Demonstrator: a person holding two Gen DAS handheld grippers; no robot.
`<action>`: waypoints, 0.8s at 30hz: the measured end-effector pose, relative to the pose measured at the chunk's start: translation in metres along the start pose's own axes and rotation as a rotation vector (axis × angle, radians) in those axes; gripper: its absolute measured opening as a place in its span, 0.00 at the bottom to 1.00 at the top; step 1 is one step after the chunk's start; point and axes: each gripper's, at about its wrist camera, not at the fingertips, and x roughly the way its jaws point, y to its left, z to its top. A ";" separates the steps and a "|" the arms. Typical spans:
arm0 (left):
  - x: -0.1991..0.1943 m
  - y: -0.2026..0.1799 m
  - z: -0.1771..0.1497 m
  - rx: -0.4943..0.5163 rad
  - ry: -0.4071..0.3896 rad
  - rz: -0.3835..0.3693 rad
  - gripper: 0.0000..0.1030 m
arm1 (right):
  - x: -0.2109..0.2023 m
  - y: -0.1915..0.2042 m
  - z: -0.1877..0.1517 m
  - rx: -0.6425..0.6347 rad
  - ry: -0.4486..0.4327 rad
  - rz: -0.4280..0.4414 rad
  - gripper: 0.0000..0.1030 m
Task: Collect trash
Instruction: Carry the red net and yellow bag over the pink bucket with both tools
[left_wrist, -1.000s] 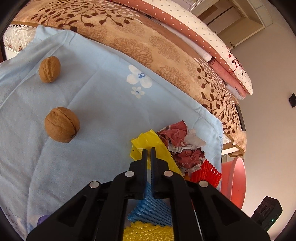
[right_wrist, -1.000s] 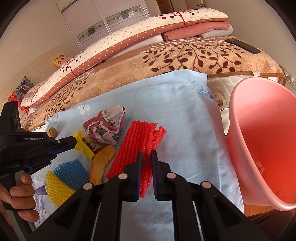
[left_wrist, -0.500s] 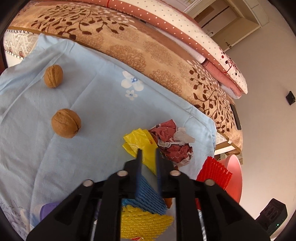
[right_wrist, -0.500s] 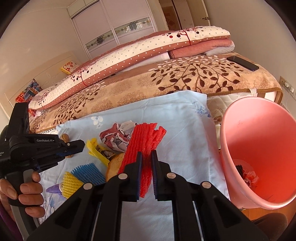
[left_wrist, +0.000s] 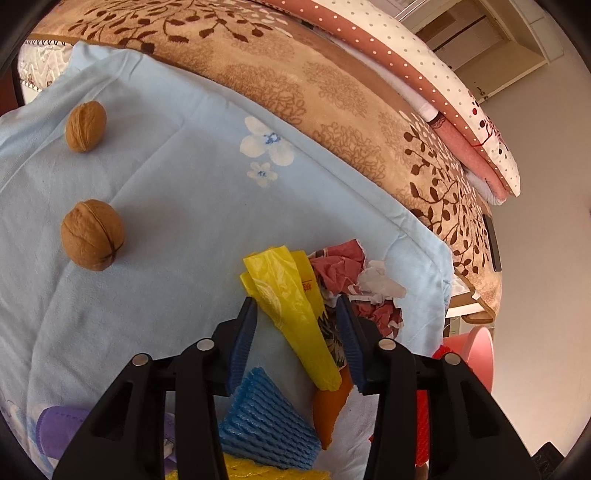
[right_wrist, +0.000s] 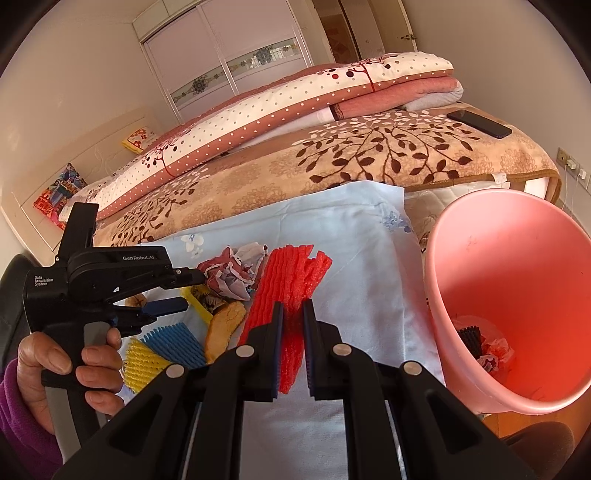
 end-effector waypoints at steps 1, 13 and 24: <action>-0.001 -0.002 -0.001 0.020 -0.007 0.002 0.18 | -0.001 -0.001 0.000 0.002 -0.001 0.002 0.09; -0.051 -0.019 -0.026 0.167 -0.143 -0.044 0.15 | -0.018 0.005 -0.001 -0.022 -0.034 0.018 0.09; -0.097 -0.051 -0.062 0.348 -0.290 -0.087 0.15 | -0.043 0.009 -0.002 -0.040 -0.083 0.014 0.09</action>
